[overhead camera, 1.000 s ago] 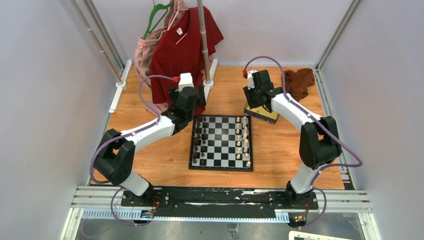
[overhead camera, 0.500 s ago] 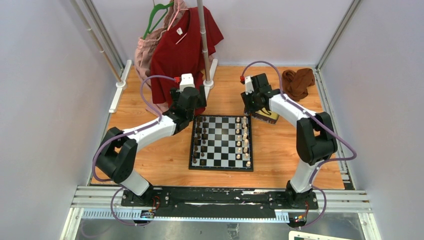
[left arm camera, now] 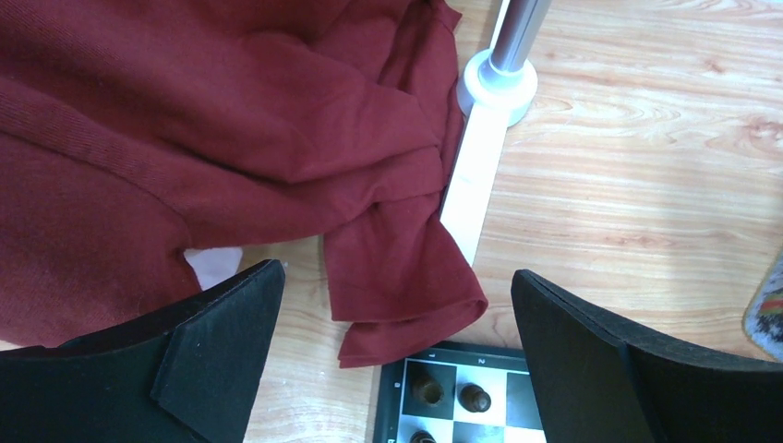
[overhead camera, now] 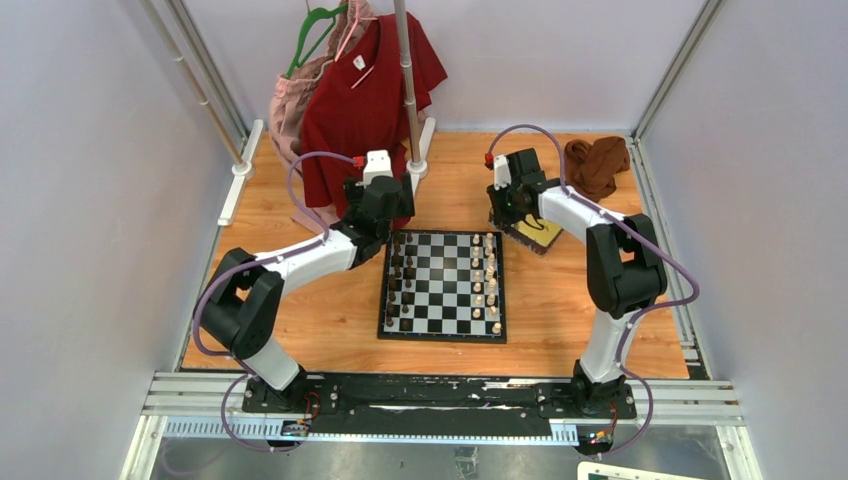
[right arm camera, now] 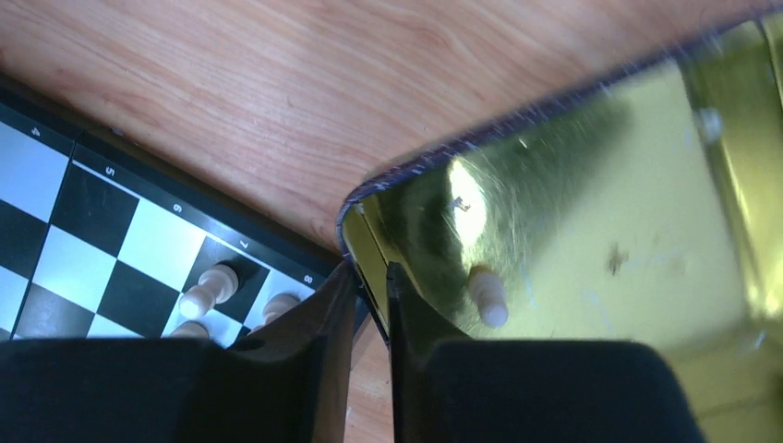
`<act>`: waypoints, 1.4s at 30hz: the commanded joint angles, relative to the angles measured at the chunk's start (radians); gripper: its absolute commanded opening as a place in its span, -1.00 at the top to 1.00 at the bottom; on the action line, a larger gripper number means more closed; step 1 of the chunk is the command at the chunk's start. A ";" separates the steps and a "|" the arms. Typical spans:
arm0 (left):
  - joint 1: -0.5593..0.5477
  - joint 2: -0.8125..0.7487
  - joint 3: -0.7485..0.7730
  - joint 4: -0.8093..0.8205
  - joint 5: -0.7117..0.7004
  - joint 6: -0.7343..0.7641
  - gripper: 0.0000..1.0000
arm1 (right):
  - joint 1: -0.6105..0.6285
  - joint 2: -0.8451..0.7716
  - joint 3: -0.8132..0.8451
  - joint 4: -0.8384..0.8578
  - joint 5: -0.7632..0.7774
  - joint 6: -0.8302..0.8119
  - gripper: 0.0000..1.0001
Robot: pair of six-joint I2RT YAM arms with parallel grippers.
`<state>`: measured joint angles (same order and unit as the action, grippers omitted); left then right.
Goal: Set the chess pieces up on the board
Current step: Move the storage box to the center of the board.
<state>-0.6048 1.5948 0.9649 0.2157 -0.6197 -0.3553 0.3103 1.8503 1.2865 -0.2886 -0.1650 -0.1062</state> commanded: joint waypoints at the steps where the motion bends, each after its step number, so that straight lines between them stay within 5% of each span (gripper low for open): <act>1: -0.006 0.027 0.038 0.037 -0.013 0.011 -1.00 | -0.027 0.060 0.009 -0.027 0.002 0.001 0.70; 8: -0.007 0.052 0.057 0.040 -0.010 0.021 -1.00 | -0.030 0.067 0.026 -0.005 0.043 0.012 1.00; 42: -0.007 0.056 0.066 0.039 -0.008 0.047 -1.00 | -0.111 0.278 0.319 -0.004 0.245 0.334 0.95</act>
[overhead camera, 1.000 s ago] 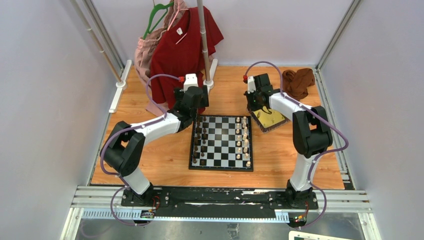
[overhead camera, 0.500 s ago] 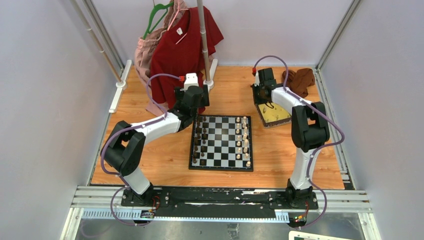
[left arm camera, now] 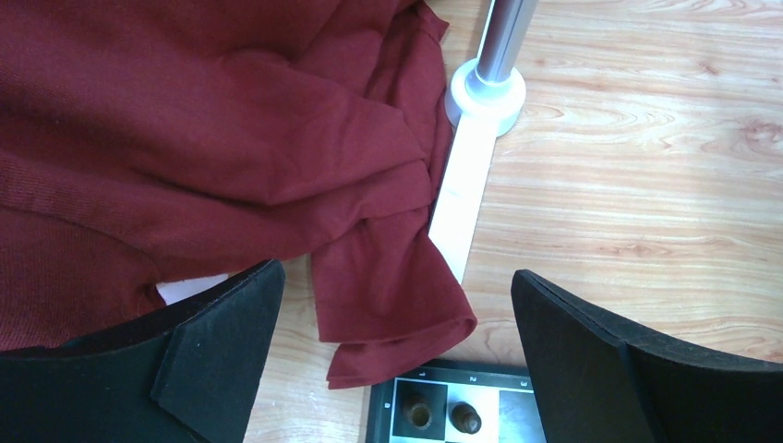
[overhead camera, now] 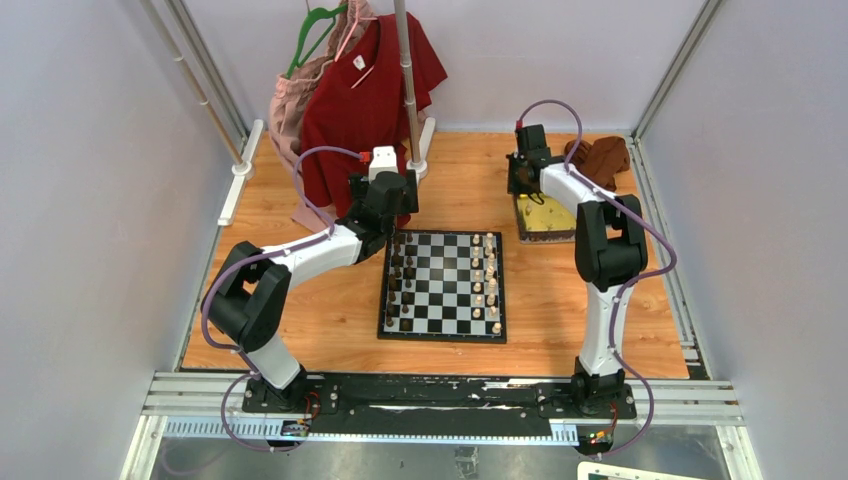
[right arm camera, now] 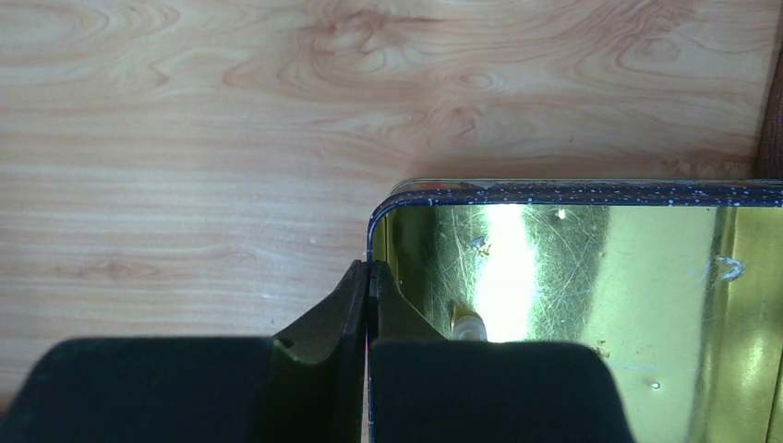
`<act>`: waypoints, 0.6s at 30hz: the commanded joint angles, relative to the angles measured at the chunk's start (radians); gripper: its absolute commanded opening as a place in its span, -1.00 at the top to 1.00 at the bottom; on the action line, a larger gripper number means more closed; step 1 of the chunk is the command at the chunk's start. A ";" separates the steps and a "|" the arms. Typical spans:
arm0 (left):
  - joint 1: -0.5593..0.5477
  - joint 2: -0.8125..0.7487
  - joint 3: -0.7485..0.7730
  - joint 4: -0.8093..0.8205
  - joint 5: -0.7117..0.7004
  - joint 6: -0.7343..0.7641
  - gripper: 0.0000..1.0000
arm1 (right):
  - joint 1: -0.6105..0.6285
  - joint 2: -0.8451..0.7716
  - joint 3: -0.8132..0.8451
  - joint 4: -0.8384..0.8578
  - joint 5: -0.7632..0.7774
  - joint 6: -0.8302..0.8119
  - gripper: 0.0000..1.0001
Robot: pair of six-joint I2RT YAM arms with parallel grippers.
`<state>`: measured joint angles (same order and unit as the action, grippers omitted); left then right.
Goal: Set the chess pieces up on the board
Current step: Move the storage box to the center of the board.
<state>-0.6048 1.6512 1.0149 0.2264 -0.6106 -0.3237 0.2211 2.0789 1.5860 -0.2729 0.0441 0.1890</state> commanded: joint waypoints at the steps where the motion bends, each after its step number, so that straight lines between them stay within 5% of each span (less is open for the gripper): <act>1: -0.007 -0.001 0.016 0.028 -0.018 0.017 -1.00 | -0.021 0.050 0.020 -0.018 0.036 0.037 0.92; 9: -0.006 -0.002 0.009 0.031 -0.009 0.000 -1.00 | -0.022 0.014 0.001 -0.012 0.015 -0.013 0.42; 18: -0.006 -0.023 -0.008 0.030 0.002 -0.014 -1.00 | -0.008 -0.085 -0.037 -0.023 -0.009 -0.051 0.36</act>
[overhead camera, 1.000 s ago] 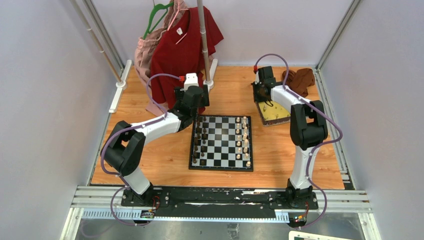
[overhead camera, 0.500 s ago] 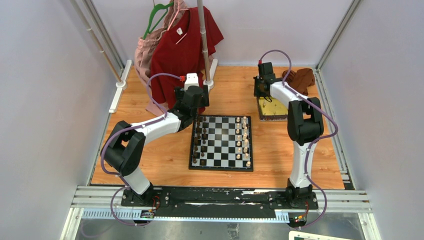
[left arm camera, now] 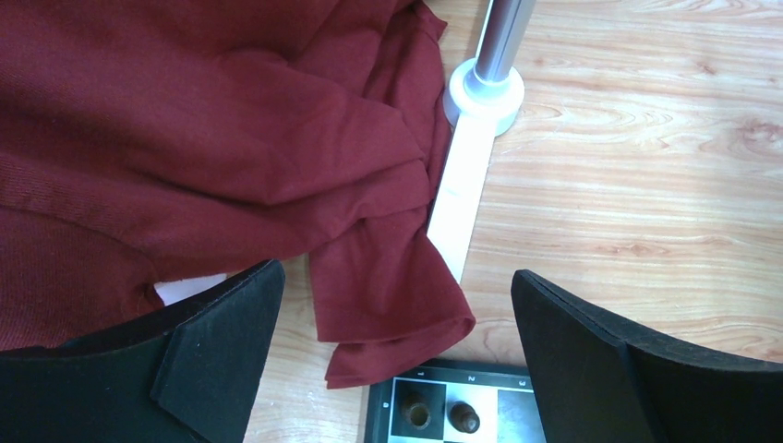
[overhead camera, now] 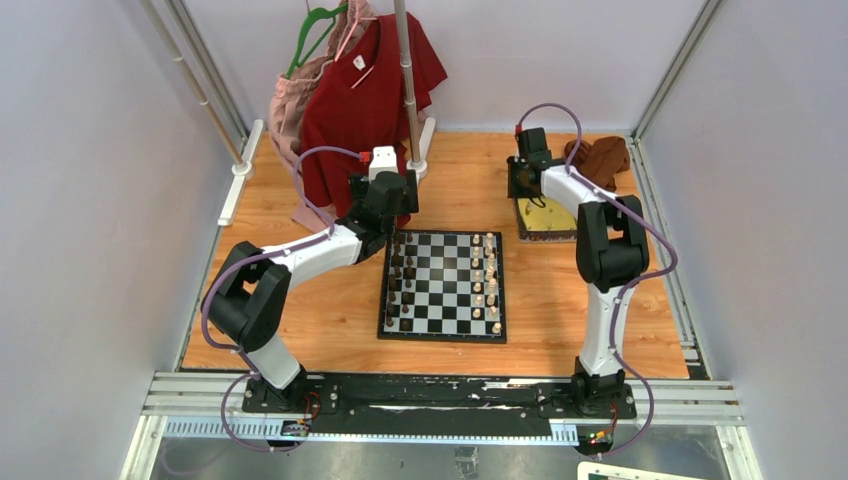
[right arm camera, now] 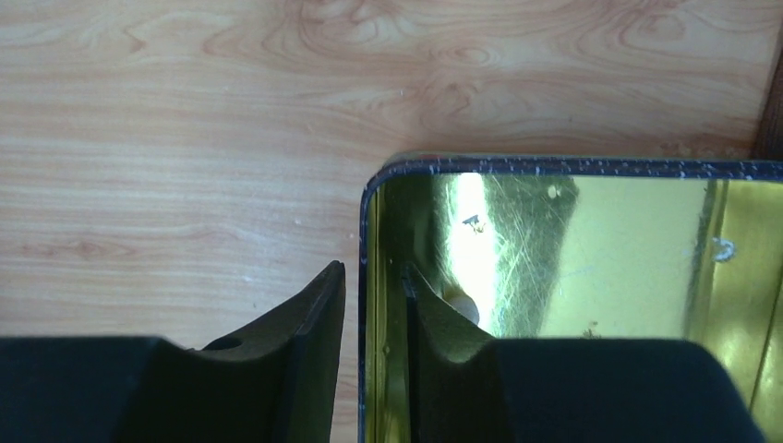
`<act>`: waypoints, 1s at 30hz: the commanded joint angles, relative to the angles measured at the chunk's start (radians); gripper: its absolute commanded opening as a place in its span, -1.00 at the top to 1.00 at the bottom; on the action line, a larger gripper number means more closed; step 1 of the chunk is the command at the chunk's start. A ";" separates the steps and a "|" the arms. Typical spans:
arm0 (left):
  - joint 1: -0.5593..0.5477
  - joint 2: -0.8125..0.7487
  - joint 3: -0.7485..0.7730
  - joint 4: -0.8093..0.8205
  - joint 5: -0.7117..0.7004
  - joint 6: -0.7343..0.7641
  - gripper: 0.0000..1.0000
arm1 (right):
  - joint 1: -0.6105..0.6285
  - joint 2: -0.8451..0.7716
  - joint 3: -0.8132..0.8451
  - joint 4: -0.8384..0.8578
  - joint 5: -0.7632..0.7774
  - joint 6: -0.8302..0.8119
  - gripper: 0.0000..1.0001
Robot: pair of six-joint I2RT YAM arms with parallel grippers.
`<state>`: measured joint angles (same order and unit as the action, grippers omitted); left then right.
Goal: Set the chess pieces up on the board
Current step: Move the storage box to the center of the board, then pick up the chess piece from the storage box.
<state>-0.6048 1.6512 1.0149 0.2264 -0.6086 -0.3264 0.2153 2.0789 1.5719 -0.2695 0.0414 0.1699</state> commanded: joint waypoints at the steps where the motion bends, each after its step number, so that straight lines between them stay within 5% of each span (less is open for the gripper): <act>1: -0.006 -0.024 -0.010 0.030 0.002 -0.013 -1.00 | -0.002 -0.102 -0.029 -0.027 -0.004 -0.034 0.36; 15: -0.007 -0.043 -0.032 0.030 0.009 -0.025 -1.00 | -0.006 -0.251 -0.119 -0.062 0.070 -0.062 0.36; 30: -0.006 -0.039 -0.041 0.034 0.010 -0.027 -1.00 | -0.026 -0.226 -0.173 -0.074 0.105 -0.064 0.37</act>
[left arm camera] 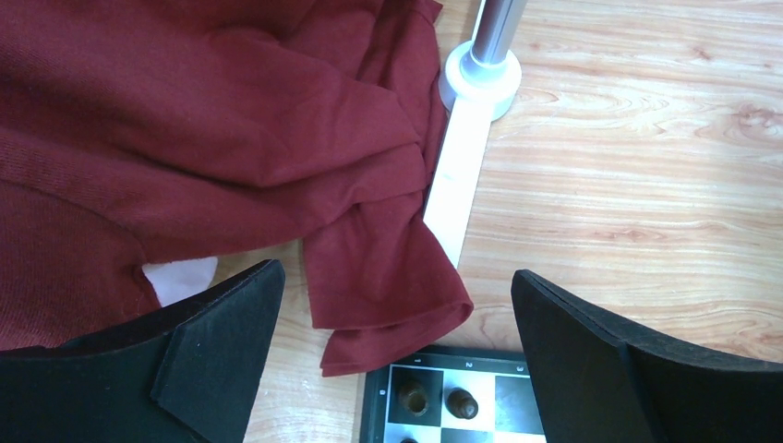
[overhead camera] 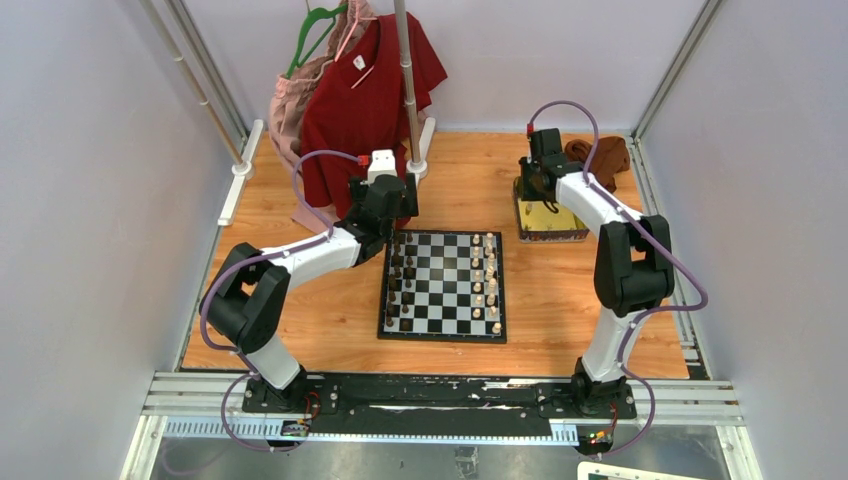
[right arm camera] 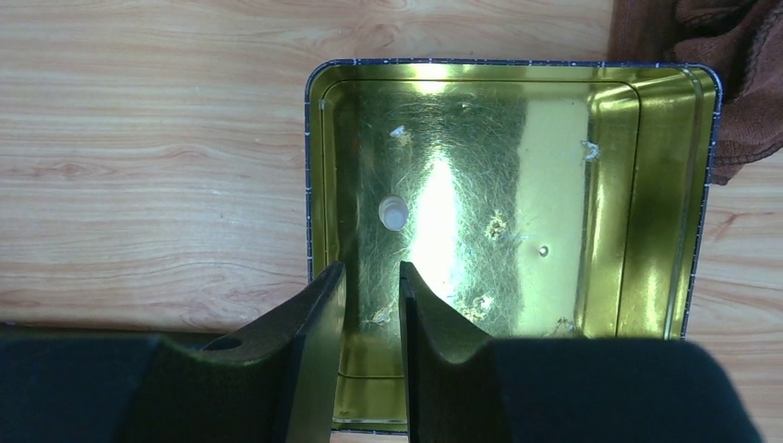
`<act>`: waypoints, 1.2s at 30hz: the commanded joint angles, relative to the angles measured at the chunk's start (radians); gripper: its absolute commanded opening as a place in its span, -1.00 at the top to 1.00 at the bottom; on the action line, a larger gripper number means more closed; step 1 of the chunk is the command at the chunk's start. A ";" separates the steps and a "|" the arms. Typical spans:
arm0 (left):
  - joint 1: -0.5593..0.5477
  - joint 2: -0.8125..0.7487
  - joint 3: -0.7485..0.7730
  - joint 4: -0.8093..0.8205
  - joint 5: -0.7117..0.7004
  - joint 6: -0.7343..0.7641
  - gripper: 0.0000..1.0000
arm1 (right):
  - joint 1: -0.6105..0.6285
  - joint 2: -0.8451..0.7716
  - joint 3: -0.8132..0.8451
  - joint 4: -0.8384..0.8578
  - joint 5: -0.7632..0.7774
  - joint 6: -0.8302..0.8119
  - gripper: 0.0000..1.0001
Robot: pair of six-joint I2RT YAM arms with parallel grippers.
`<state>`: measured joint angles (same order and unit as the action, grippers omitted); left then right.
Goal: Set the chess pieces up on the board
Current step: Pick up the chess piece from the storage box.
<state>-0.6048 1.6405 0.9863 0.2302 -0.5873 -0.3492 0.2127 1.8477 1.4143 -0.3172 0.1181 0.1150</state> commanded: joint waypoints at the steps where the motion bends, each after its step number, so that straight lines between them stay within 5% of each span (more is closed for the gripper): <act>1: -0.007 -0.028 -0.012 0.031 -0.011 -0.004 -1.00 | -0.025 0.010 -0.017 -0.027 0.028 -0.009 0.37; 36: -0.007 0.028 0.009 0.050 -0.020 0.022 -1.00 | -0.055 0.191 0.095 -0.010 -0.029 -0.022 0.43</act>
<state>-0.6048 1.6539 0.9833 0.2451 -0.5873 -0.3470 0.1730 2.0193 1.4658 -0.3141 0.0952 0.1081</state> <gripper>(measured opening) 0.997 0.295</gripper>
